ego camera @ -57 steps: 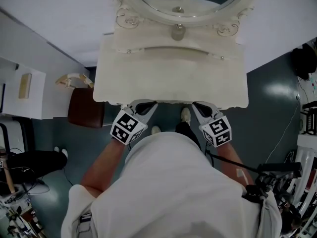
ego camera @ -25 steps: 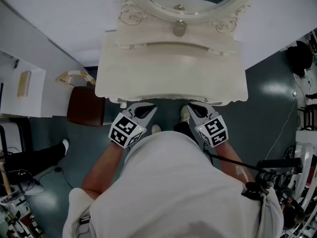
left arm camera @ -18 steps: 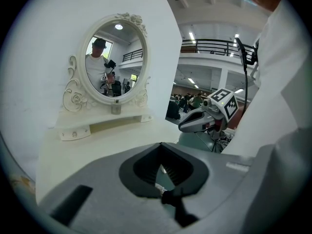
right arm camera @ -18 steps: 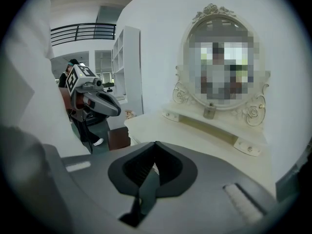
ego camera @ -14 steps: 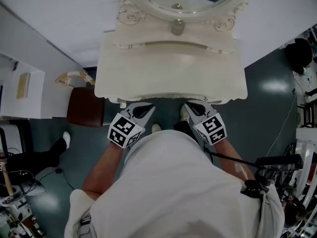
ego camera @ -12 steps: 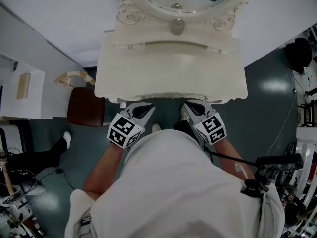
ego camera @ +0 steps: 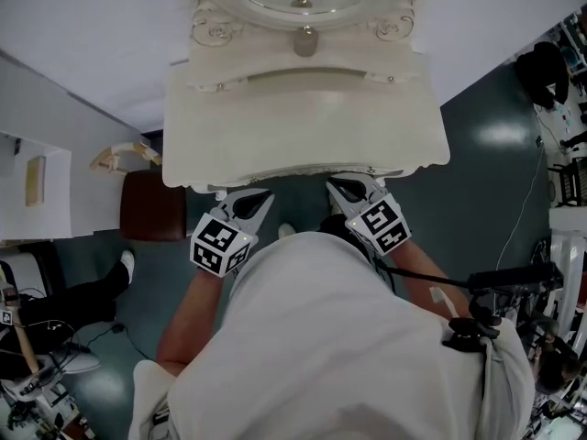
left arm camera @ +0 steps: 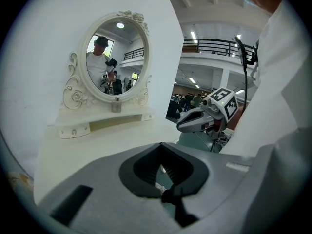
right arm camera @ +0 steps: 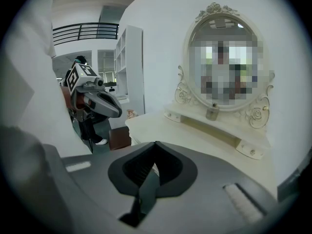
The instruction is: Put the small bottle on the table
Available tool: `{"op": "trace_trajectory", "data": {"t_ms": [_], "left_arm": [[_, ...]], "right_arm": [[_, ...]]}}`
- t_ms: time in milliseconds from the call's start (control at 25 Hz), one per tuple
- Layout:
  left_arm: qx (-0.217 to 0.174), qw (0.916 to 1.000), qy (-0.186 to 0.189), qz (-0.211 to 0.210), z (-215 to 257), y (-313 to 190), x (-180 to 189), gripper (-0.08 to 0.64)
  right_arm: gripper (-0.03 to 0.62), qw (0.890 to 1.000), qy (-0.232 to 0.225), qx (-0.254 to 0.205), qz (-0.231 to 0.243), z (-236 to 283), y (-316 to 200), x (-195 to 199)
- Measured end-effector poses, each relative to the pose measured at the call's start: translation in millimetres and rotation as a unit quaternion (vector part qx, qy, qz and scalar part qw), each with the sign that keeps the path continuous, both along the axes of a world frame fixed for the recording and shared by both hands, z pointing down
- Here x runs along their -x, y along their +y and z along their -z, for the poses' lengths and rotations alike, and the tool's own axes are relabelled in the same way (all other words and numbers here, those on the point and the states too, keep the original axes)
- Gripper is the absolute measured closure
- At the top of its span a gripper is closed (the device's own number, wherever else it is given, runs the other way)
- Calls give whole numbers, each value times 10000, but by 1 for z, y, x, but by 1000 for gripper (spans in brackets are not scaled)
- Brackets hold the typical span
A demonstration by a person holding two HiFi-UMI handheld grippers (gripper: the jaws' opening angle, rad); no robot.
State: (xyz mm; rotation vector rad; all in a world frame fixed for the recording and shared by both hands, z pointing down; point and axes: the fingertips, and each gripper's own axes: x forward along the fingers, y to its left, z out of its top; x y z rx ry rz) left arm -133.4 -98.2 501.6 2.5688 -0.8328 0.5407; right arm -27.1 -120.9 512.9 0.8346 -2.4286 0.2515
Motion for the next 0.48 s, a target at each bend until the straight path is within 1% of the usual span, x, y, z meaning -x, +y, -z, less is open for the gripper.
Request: {"op": "trace_trajectory", "data": {"t_ms": [280,480], "left_arm": [[32,10000,-27,79,-5,-19,-7,557],[-3,9999,-87,104,0,-42,-29,557]], "right_arm": [[592,10000,-27,7,36,-2,-17,-9],[592,10000,-35,-37,80,5,-36,-30]]}}
